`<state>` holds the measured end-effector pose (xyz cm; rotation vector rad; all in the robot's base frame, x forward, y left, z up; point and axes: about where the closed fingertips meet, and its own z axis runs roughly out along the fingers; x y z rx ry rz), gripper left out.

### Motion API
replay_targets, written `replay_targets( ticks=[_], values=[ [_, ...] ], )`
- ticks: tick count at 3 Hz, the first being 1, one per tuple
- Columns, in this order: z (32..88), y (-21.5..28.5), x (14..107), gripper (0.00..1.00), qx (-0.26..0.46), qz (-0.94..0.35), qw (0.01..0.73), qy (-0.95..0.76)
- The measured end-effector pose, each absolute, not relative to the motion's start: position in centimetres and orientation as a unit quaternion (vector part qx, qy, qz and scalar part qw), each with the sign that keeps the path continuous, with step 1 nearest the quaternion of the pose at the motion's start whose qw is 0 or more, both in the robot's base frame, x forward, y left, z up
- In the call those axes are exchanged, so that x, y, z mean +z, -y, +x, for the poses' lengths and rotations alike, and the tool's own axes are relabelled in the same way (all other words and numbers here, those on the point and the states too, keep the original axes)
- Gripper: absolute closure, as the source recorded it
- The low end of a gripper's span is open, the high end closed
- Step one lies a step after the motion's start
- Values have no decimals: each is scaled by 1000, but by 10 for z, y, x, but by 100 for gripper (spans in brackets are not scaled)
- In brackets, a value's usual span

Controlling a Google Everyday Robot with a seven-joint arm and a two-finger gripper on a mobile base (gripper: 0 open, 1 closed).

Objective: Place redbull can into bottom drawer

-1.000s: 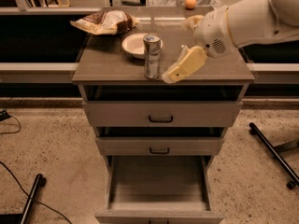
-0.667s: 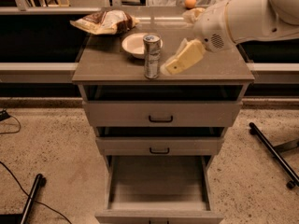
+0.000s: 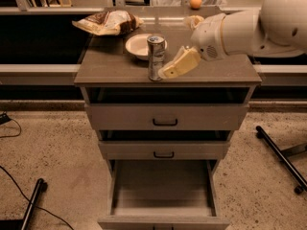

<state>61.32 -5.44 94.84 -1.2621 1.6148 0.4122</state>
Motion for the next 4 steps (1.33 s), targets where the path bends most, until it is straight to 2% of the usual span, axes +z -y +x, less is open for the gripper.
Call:
replay_targets(
  ticks=[2, 3, 4],
  values=[
    [676, 39, 893, 2, 213, -461, 561, -654],
    [688, 33, 885, 16, 253, -429, 582, -643],
    [688, 17, 889, 39, 301, -415, 595, -619]
  ],
)
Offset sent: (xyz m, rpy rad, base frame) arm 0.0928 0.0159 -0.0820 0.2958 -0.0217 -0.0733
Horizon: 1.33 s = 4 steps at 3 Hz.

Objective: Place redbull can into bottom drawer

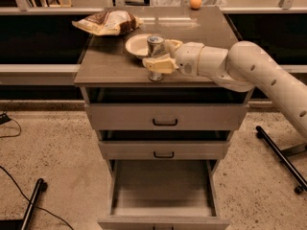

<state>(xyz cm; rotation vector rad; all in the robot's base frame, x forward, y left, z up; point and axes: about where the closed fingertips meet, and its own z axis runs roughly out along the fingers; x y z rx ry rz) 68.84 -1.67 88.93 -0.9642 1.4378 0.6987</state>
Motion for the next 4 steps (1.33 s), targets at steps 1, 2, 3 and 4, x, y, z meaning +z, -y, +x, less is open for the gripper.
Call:
replay_targets(
  ticks=[1, 2, 3, 4],
  values=[
    [684, 5, 895, 63, 347, -408, 602, -592],
    [669, 10, 909, 86, 360, -431, 614, -554],
    [630, 42, 909, 100, 332, -475, 612, -539],
    [588, 90, 878, 100, 307, -485, 603, -554]
  ],
)
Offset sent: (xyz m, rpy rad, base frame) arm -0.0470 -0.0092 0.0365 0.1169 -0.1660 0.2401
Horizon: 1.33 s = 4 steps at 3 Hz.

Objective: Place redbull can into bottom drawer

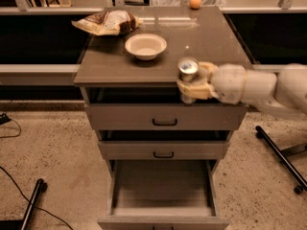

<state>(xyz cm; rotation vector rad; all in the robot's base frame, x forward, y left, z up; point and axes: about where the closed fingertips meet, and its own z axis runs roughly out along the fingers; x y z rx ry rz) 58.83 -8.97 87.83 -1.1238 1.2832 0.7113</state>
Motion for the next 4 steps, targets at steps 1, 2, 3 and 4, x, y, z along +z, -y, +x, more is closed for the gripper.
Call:
replay_targets(
  ticks=[1, 2, 3, 4],
  values=[
    [575, 116, 867, 100, 299, -472, 601, -571],
    [589, 102, 843, 100, 309, -481, 595, -565],
    [590, 116, 770, 100, 319, -478, 590, -567],
    [585, 144, 697, 100, 322, -495, 581, -560]
  ],
)
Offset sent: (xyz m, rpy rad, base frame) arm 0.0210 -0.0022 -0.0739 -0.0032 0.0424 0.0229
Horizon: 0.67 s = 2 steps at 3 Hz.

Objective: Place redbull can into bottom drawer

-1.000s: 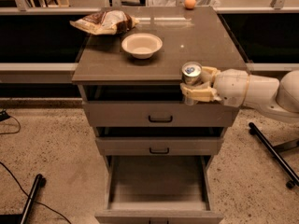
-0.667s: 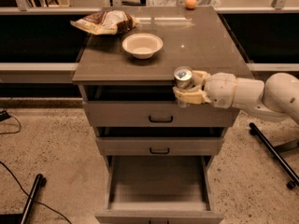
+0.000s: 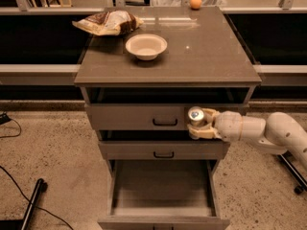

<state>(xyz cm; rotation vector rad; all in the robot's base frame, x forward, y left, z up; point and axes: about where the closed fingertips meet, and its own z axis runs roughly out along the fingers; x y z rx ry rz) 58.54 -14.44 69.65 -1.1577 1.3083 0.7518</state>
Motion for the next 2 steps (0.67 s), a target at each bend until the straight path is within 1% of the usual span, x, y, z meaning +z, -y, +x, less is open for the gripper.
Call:
replay_targets(
  ticks=[1, 2],
  values=[
    [572, 175, 655, 100, 325, -508, 581, -546],
    [572, 175, 655, 100, 325, -508, 581, -546]
  ],
)
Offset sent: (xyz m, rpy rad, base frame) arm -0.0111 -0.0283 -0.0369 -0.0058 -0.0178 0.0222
